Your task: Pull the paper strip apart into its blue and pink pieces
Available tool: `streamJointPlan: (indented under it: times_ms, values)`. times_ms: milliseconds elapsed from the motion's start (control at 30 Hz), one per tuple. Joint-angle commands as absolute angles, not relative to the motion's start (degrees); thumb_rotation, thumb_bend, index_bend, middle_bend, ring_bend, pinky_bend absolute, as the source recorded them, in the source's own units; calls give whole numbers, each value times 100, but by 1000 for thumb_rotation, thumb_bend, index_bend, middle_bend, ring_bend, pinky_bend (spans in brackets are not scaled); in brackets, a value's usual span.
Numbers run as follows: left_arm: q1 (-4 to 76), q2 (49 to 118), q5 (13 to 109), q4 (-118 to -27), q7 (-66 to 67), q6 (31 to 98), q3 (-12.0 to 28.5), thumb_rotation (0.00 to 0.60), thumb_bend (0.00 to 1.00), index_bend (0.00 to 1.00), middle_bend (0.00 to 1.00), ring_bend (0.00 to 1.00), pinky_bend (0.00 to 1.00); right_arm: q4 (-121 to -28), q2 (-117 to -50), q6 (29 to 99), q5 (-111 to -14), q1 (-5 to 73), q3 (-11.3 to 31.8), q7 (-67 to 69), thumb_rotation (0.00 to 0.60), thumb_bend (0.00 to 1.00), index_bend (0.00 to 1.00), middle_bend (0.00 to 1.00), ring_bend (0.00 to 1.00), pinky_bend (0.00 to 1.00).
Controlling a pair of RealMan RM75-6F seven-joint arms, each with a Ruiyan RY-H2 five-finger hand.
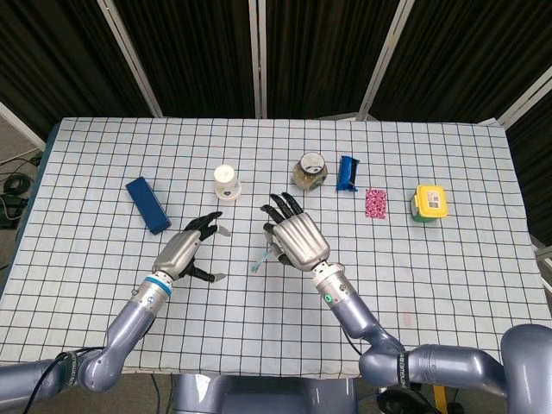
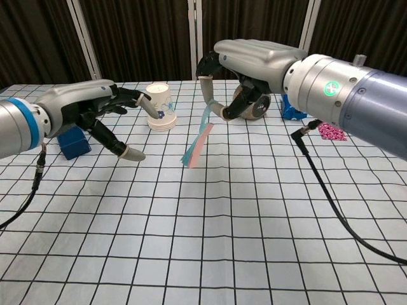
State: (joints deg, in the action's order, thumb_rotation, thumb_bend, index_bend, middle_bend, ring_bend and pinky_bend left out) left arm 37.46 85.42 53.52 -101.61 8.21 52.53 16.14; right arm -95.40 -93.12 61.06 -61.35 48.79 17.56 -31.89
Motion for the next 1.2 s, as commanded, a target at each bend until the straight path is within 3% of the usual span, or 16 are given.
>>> streamJointPlan:
  times_ms: [33,600,1200]
  values:
    - [4017,8821,4885,-10117,1037,5228,1672,600,160,341,0,0,0,-9544,-9416,6145,-5966,4938,1782,-3278,600,465,755,170,0,0]
    - [4452,9239,4216,-10078,1434,5578,1631,600,330,473,0,0,0,-9589,-9526,6267,-5840,5057,1707,-3325,600,464,756,170,0,0]
    - [4530,9302,4108,-10070,1485,5745,1529,600,386,562,0,0,0,-9530,-9494,6321,-5832,5079,1648,-3270,600,465,757,170,0,0]
